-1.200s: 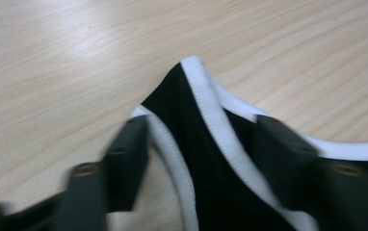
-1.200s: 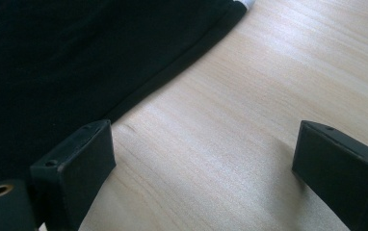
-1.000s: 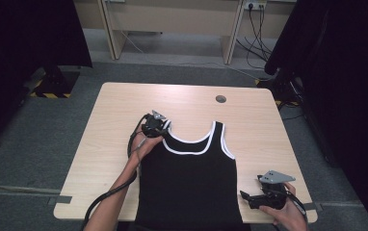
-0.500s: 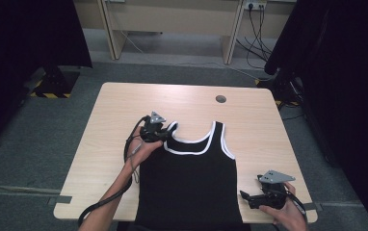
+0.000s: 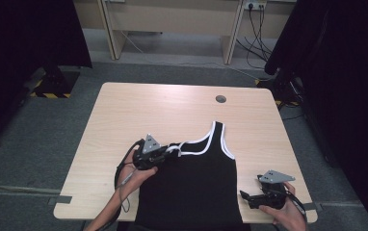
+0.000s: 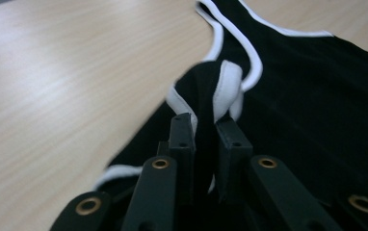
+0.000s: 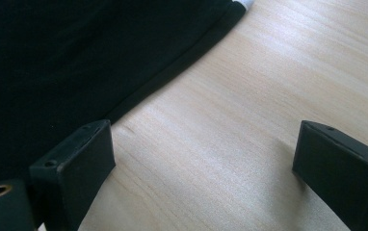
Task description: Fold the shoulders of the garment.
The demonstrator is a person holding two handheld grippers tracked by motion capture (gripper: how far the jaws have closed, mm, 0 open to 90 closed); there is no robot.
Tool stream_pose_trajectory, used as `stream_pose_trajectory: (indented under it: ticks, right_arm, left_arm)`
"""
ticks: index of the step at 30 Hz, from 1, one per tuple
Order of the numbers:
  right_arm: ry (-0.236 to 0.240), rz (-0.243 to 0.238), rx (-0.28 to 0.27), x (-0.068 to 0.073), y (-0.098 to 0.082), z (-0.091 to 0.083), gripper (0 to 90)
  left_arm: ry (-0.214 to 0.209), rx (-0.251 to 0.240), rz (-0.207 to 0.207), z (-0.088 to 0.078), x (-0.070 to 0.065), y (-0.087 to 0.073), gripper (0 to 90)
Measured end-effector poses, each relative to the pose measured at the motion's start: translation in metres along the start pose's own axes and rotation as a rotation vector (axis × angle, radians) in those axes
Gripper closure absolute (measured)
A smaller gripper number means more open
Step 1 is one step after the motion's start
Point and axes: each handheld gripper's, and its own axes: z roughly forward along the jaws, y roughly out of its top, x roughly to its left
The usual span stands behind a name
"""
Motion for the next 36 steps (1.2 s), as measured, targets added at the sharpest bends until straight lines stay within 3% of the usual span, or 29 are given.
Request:
stream_pose_trajectory:
  ticks: [2, 4, 6, 7, 9, 14, 18, 19, 20, 21, 24, 30, 36]
  right_arm:
    - [0.000, 0.000, 0.000, 0.000, 0.000, 0.000, 7.7]
    - [-0.001, 0.001, -0.001, 0.000, 0.000, 0.000, 7.7]
    - [-0.002, 0.001, -0.001, 0.000, 0.000, 0.000, 7.7]
    - [-0.002, 0.002, 0.000, 0.000, 0.000, 0.000, 7.7]
    - [-0.002, 0.002, 0.000, 0.000, 0.000, 0.000, 7.6]
    - [-0.003, 0.000, -0.001, 0.000, 0.000, 0.000, 7.7]
    - [-0.002, 0.003, 0.001, 0.001, 0.000, 0.000, 7.7]
    - [-0.002, 0.002, 0.002, 0.001, 0.000, 0.000, 7.7]
    - [-0.002, 0.002, 0.002, 0.001, 0.000, 0.000, 7.7]
    - [-0.002, 0.002, 0.001, 0.001, 0.000, 0.000, 7.7]
    - [-0.002, 0.002, 0.001, 0.001, 0.000, 0.000, 7.7]
    - [-0.002, 0.002, 0.002, 0.001, 0.000, 0.000, 7.7]
    - [-0.002, 0.003, 0.001, 0.001, 0.000, 0.000, 7.7]
  left_arm:
    - [-0.027, 0.017, -0.006, -0.003, -0.004, -0.005, 71.3]
    - [-0.035, 0.024, -0.018, -0.005, -0.006, -0.008, 54.5]
    - [-0.039, 0.021, -0.027, -0.008, -0.008, -0.007, 50.0]
    - [-0.034, 0.013, -0.029, -0.009, -0.009, -0.006, 40.9]
    - [-0.042, 0.004, -0.029, -0.011, -0.012, -0.003, 38.6]
    - [-0.063, 0.022, 0.014, -0.002, -0.025, 0.000, 36.2]
    - [-0.070, 0.047, 0.049, 0.009, -0.029, -0.006, 48.7]
    - [-0.069, 0.054, 0.059, 0.011, -0.029, -0.009, 63.6]
    - [-0.059, 0.053, 0.069, 0.013, -0.030, -0.011, 63.6]
    - [-0.052, 0.051, 0.076, 0.013, -0.030, -0.012, 78.1]
    - [-0.064, 0.008, 0.066, 0.007, -0.029, -0.012, 83.2]
    - [-0.089, -0.056, 0.069, -0.027, -0.034, -0.008, 83.7]
    - [-0.102, 0.007, 0.045, -0.032, -0.036, -0.039, 82.5]
